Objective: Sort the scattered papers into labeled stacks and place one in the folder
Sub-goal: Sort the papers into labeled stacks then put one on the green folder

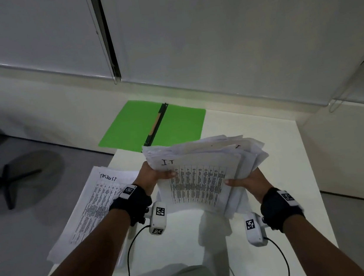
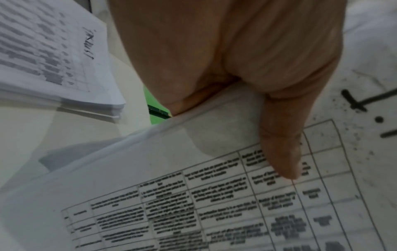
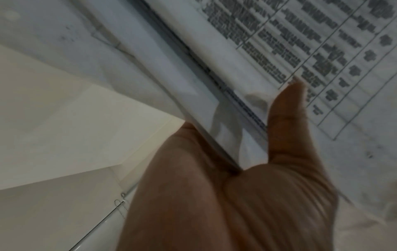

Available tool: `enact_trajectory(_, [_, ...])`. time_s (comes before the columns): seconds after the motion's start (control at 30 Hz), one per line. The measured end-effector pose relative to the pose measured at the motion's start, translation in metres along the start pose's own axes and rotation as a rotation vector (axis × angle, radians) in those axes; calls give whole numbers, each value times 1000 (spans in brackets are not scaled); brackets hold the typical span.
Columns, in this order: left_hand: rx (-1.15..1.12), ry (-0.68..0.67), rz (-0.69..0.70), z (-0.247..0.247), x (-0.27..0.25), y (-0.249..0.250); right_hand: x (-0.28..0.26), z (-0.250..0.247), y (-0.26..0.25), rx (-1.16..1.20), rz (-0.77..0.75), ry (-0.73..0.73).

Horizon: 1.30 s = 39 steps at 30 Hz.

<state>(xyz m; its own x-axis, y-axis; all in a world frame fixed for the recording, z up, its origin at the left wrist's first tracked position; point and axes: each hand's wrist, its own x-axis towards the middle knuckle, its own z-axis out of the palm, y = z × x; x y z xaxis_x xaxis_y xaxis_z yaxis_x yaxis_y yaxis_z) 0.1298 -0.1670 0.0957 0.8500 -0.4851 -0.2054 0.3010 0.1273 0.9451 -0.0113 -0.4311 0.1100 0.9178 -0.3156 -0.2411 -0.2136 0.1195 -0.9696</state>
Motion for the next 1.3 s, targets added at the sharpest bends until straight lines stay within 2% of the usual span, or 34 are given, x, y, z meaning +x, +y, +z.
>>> enact_trajectory(0.1, [-21, -9, -7, -3, 3, 3, 0, 1, -4, -18, -8, -8])
enact_trajectory(0.27, [46, 14, 53, 0, 7, 6, 2, 10, 2, 0, -50, 116])
enact_trajectory(0.53, [-7, 54, 98, 11, 12, 18, -4, 16, -7, 34, -104, 127])
enact_trajectory(0.73, [-1, 3, 121, 10, 11, 17, -8, -1, -8, 75, -134, 98])
enact_trajectory(0.83, [112, -1, 39, 2, 6, 2, -15, -6, 2, 55, -82, 42])
enact_trajectory(0.9, [280, 23, -47, 2, 1, -8, -20, -6, 11, 20, -42, 16])
enact_trajectory(1.0, [351, 50, -44, 10, -3, -11, -20, 3, 12, -39, -62, 72])
enact_trajectory(1.07, [273, 71, 14, 21, -3, -2, -17, 7, 5, -55, -116, 118])
enact_trajectory(1.2, [137, 142, 230, 48, 2, 21, -16, 20, -28, -161, -234, 199])
enact_trajectory(1.3, [36, 183, 343, 58, 3, 39, -24, 31, -52, -67, -405, 229])
